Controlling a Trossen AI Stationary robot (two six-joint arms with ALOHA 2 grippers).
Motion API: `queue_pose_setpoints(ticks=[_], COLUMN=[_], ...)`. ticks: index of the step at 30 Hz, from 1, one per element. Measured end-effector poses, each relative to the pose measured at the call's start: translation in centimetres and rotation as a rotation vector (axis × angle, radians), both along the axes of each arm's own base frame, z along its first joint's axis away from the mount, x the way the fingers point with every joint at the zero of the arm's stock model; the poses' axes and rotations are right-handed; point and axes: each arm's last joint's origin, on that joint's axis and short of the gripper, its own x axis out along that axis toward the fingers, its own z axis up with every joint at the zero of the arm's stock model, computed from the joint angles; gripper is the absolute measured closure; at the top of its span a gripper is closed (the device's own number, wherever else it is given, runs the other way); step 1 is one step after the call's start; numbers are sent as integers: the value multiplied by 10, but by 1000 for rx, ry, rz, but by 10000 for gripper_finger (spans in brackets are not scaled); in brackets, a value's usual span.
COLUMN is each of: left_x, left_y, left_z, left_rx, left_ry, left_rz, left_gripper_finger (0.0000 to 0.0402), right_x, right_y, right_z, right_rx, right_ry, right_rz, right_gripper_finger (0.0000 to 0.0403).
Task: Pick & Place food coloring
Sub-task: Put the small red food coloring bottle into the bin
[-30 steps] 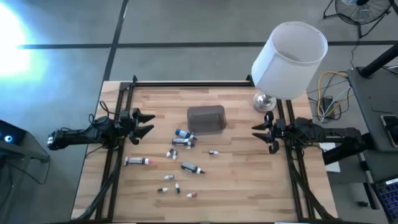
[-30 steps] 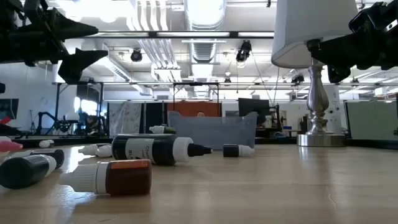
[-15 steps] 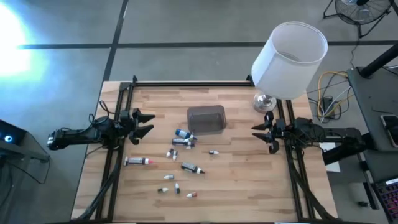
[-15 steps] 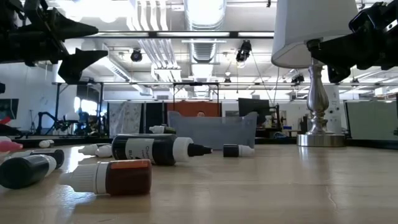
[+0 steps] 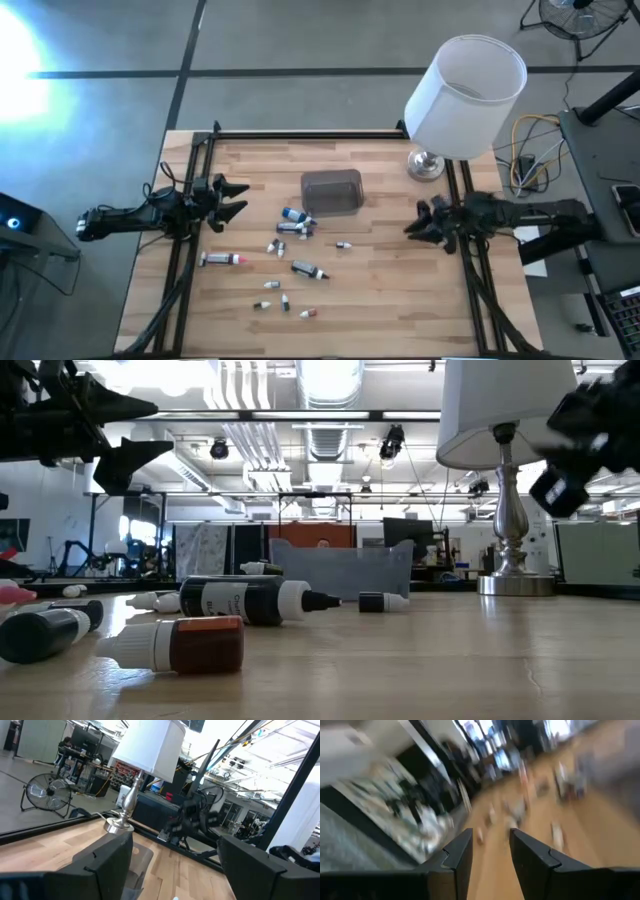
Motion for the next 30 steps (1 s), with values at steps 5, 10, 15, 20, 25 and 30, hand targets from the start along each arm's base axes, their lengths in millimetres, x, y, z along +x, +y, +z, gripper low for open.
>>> queue_pose_setpoints(ticks=[5, 10, 15, 20, 25, 30], left_x=[0, 0, 0, 0, 0, 0], left_y=[0, 0, 0, 0, 0, 0], left_z=[0, 0, 0, 0, 0, 0], left_rx=[0, 0, 0, 0, 0, 0], left_ry=[1, 1, 1, 2, 2, 2], left_rz=[0, 0, 0, 0, 0, 0], left_gripper_finger=[134, 134, 134, 134, 134, 134], right_x=[23, 63, 116, 165, 203, 222], right_y=[7, 16, 23, 31, 30, 30], right_z=[11, 22, 28, 18, -5, -6], right_rx=[0, -280, -327, -345, -281, -501], right_ry=[239, 490, 608, 713, 827, 859], right_rz=[-59, -49, -80, -42, -1, 27], right_gripper_finger=[278, 282, 296, 293, 245, 185])
